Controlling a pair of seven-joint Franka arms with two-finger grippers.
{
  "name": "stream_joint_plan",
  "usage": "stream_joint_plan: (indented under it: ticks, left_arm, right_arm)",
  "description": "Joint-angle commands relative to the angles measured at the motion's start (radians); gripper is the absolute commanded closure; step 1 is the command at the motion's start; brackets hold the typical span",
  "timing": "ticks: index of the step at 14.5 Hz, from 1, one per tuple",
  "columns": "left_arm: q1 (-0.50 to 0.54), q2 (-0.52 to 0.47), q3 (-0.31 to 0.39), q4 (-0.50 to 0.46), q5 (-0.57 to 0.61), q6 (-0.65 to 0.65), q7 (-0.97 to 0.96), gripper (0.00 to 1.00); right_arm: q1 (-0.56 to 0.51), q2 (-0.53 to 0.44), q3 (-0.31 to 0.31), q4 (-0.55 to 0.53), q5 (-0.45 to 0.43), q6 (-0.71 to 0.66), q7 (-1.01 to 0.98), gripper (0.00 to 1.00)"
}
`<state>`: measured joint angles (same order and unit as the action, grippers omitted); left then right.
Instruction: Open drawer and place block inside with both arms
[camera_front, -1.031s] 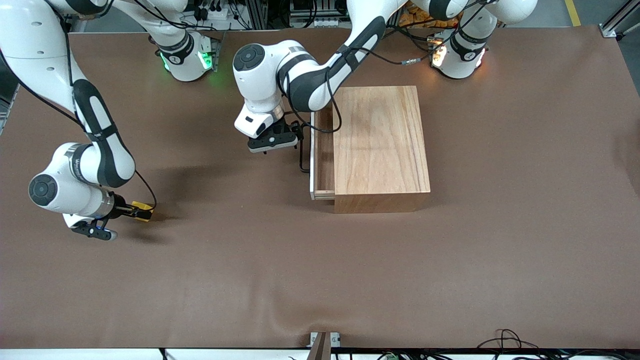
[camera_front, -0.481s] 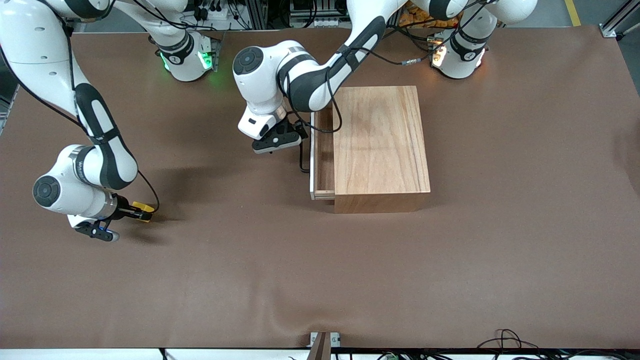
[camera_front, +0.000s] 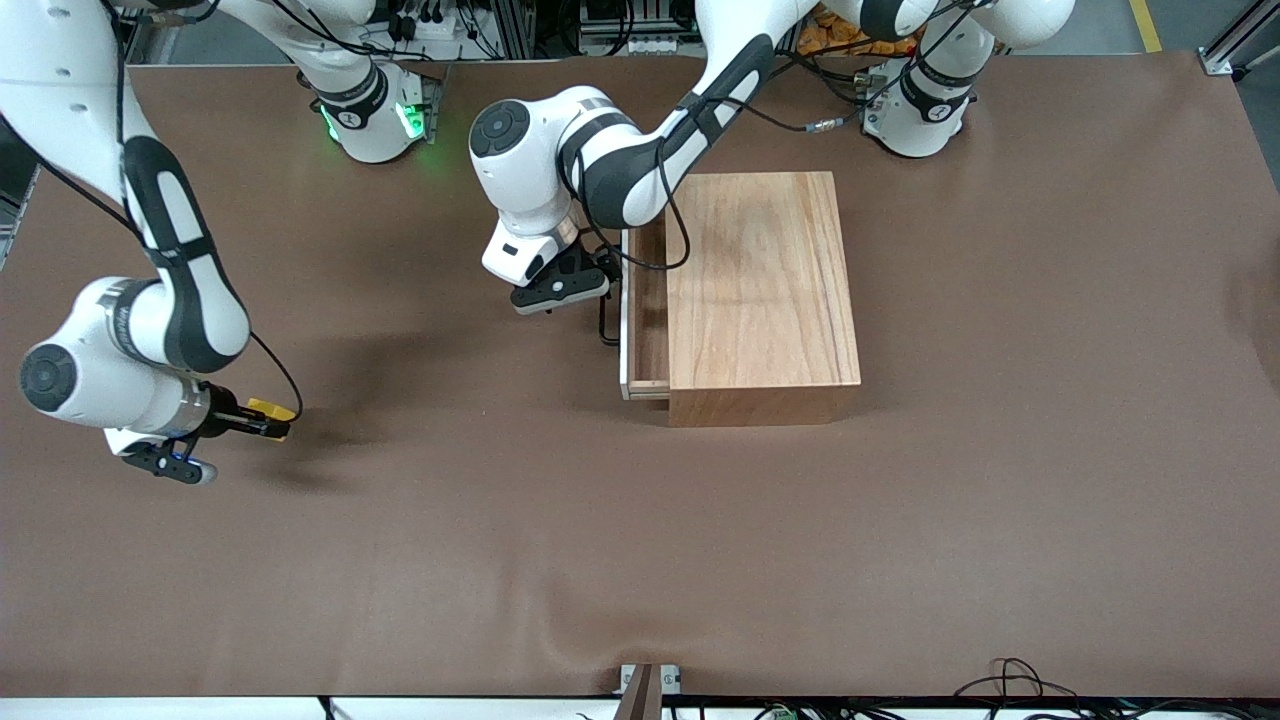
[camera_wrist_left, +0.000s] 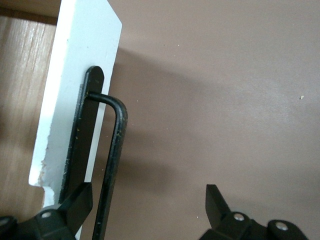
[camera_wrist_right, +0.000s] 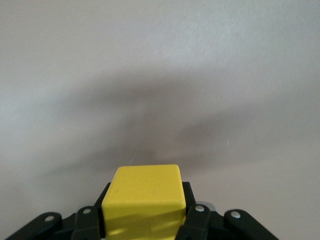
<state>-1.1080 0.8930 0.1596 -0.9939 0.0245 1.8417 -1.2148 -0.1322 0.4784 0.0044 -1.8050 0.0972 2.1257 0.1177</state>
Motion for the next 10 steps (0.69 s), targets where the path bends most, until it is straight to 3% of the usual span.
stream_joint_plan:
  ticks: [1,4,7,10]
  left_arm:
    - [-0.006,0.015,0.011,0.024,-0.012,-0.01,-0.011,0.0]
    - [-0.006,0.029,0.011,0.023,-0.012,-0.01,-0.009,0.0]
    - [-0.006,0.05,0.005,0.024,-0.012,-0.006,-0.008,0.0]
    - [-0.006,0.05,-0.002,0.026,-0.012,0.013,-0.006,0.0]
  right_arm:
    - [0.002,-0.085,0.002,0.064,0.105,-0.25,0.013,0.89]
    - [-0.015,-0.101,-0.006,0.142,0.173,-0.441,0.022,0.9]
    - [-0.003,-0.09,-0.003,0.142,0.249,-0.432,0.184,0.94]
    - [0.032,-0.087,-0.004,0.135,0.249,-0.382,0.226,0.93]
